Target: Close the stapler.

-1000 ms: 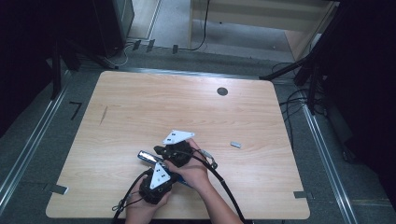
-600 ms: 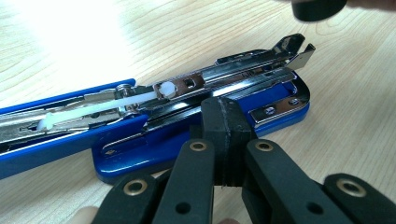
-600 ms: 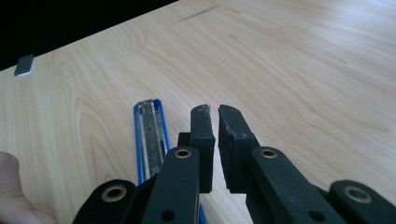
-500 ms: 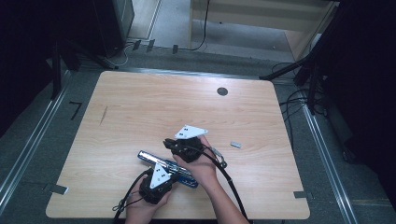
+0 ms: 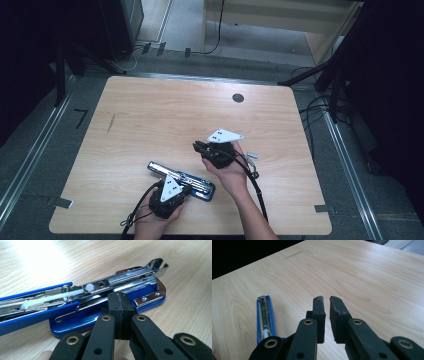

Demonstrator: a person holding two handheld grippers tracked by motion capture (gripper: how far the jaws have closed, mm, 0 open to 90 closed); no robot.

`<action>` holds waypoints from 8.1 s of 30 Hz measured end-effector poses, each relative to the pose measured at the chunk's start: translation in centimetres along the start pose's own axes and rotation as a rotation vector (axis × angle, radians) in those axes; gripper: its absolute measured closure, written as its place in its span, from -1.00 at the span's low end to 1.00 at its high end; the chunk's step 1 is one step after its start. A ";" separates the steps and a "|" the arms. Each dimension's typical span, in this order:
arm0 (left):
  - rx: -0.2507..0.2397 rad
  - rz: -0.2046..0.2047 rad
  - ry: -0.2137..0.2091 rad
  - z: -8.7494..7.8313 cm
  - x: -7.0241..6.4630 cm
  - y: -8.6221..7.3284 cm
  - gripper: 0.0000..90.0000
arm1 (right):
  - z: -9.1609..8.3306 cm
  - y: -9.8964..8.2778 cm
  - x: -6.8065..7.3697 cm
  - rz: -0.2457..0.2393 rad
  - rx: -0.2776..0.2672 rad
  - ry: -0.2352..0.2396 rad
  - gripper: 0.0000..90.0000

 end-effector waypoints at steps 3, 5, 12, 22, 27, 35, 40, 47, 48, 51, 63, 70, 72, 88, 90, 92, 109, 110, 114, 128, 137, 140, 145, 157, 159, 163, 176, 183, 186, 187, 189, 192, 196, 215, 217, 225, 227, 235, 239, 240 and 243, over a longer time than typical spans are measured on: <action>0.000 0.001 -0.001 0.0 0.0 0.0 1.00 | -0.8 -0.2 -1.0 0.011 -0.005 -0.024 0.86; 0.000 0.000 0.000 0.0 0.0 0.0 1.00 | -1.0 -0.3 -1.3 0.019 -0.004 -0.033 0.87; 0.000 -0.003 0.001 0.0 0.0 0.0 1.00 | -3.0 -1.4 -4.0 0.050 -0.006 -0.097 1.00; 0.001 -0.002 0.001 0.0 0.0 0.0 1.00 | -4.6 -2.6 -6.7 0.071 -0.002 -0.161 1.00; 0.001 -0.002 0.000 0.0 0.0 0.0 1.00 | -5.1 -3.7 -8.1 0.095 0.015 -0.195 1.00; -0.001 -0.003 0.001 0.0 0.0 0.0 1.00 | -5.7 -5.9 -10.4 0.141 0.049 -0.257 1.00; 0.000 -0.003 0.001 0.0 0.0 0.0 1.00 | -6.0 -7.7 -11.7 0.183 0.074 -0.294 1.00; 0.000 -0.003 0.001 0.0 0.0 0.0 1.00 | -6.7 -9.1 -12.9 0.233 0.084 -0.331 1.00; 0.002 -0.002 0.002 0.0 0.0 0.0 1.00 | -6.8 -9.3 -13.0 0.239 0.081 -0.333 1.00; 0.000 -0.003 0.001 0.0 0.0 0.0 1.00 | -6.9 -9.5 -13.3 0.248 0.087 -0.339 1.00; 0.001 -0.002 0.001 0.0 0.0 0.0 1.00 | -7.2 -10.9 -14.0 0.280 0.114 -0.356 1.00; 0.002 -0.002 0.001 0.0 0.0 0.0 1.00 | -7.3 -11.1 -13.8 0.271 0.121 -0.346 1.00; 0.002 -0.001 0.001 0.0 0.0 0.0 1.00 | -7.3 -11.2 -13.7 0.270 0.120 -0.343 1.00; 0.003 -0.001 0.001 0.0 0.0 0.0 1.00 | -7.9 -11.5 -12.8 0.292 0.088 -0.336 1.00; 0.003 -0.001 0.001 0.0 0.0 0.0 1.00 | -8.0 -11.4 -12.5 0.292 0.079 -0.327 1.00; 0.003 0.000 0.001 0.0 0.0 0.0 1.00 | -8.0 -11.2 -12.3 0.276 0.076 -0.313 0.90; 0.003 -0.001 0.001 0.0 0.1 0.0 1.00 | -7.3 -11.2 -11.8 0.245 0.115 -0.295 0.74; 0.003 -0.001 0.001 0.0 0.1 0.0 1.00 | -7.2 -11.3 -11.7 0.236 0.125 -0.296 0.75; 0.003 -0.002 0.000 0.0 0.1 0.0 1.00 | -7.0 -11.3 -11.6 0.225 0.131 -0.298 0.77; 0.004 -0.002 0.000 0.0 0.1 0.0 1.00 | -7.1 -11.0 -10.9 0.192 0.127 -0.277 0.78; 0.003 -0.002 0.000 0.0 0.1 0.0 1.00 | -7.4 -10.6 -9.8 0.163 0.108 -0.253 0.78; 0.003 -0.002 0.000 0.0 0.1 0.0 1.00 | -7.5 -10.2 -9.2 0.149 0.104 -0.236 0.78; 0.003 -0.001 0.000 0.0 0.1 0.0 1.00 | -7.5 -10.1 -8.7 0.139 0.103 -0.223 0.78; 0.003 -0.002 -0.001 0.0 0.1 0.0 1.00 | -7.4 -9.5 -7.2 0.095 0.100 -0.195 0.78; 0.003 -0.002 -0.001 0.0 0.1 0.0 1.00 | -7.4 -9.4 -6.8 0.088 0.098 -0.186 0.78; 0.004 -0.003 -0.001 0.0 0.1 0.0 1.00 | -7.4 -9.2 -6.4 0.079 0.093 -0.175 0.78; 0.003 -0.005 -0.002 0.0 0.1 0.0 1.00 | -7.5 -8.6 -4.7 0.061 0.063 -0.132 0.78; 0.003 -0.005 -0.002 0.0 0.1 0.0 1.00 | -7.7 -8.5 -4.2 0.050 0.063 -0.123 0.78; 0.004 -0.005 -0.005 0.0 0.1 0.0 1.00 | -7.8 -8.5 -4.0 0.043 0.070 -0.116 0.78; 0.004 -0.005 -0.005 0.0 0.1 0.0 1.00 | -7.8 -8.5 -4.0 0.043 0.070 -0.116 0.78; 0.004 -0.005 -0.005 0.0 0.1 0.0 1.00 | -7.8 -8.5 -3.8 0.039 0.072 -0.109 0.78; 0.004 -0.005 -0.005 0.0 0.1 0.0 1.00 | -7.8 -8.4 -3.4 0.030 0.070 -0.102 0.78; 0.004 -0.005 -0.005 0.0 0.1 0.0 1.00 | -7.7 -8.4 -2.9 0.012 0.075 -0.095 0.78; 0.004 -0.005 -0.006 0.0 0.1 0.0 1.00 | -7.2 -7.6 -0.4 -0.038 0.066 -0.028 0.78; 0.005 -0.005 -0.005 -0.1 0.1 0.0 1.00 | -7.2 -7.4 -0.1 -0.043 0.065 -0.019 0.78; 0.005 -0.004 -0.005 -0.1 0.1 0.0 1.00 | -6.8 -7.0 1.2 -0.070 0.069 0.015 0.78; 0.005 -0.004 -0.005 -0.1 0.1 0.0 1.00 | -6.7 -7.0 1.3 -0.072 0.072 0.018 0.78; 0.004 -0.003 -0.002 0.0 0.1 0.0 1.00 | -6.0 -6.9 2.5 -0.100 0.092 0.044 0.78; 0.003 -0.003 -0.003 0.0 0.1 0.0 1.00 | -5.8 -6.9 2.8 -0.105 0.095 0.052 0.78; 0.003 -0.003 -0.002 0.0 0.1 0.0 1.00 | -5.7 -6.9 3.0 -0.111 0.097 0.056 0.78; 0.004 -0.002 -0.002 0.0 0.1 0.0 1.00 | -5.6 -6.9 3.2 -0.116 0.100 0.062 0.78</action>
Point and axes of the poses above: each handheld gripper's, and its own axes: z roughly forward along the jaws, y roughly out of its top, x roughly to its left, the point moved 2 cm from there along z, roughly forward along the jaws, and after that the axes turned 4 degrees about x, right-handed, at the moved point
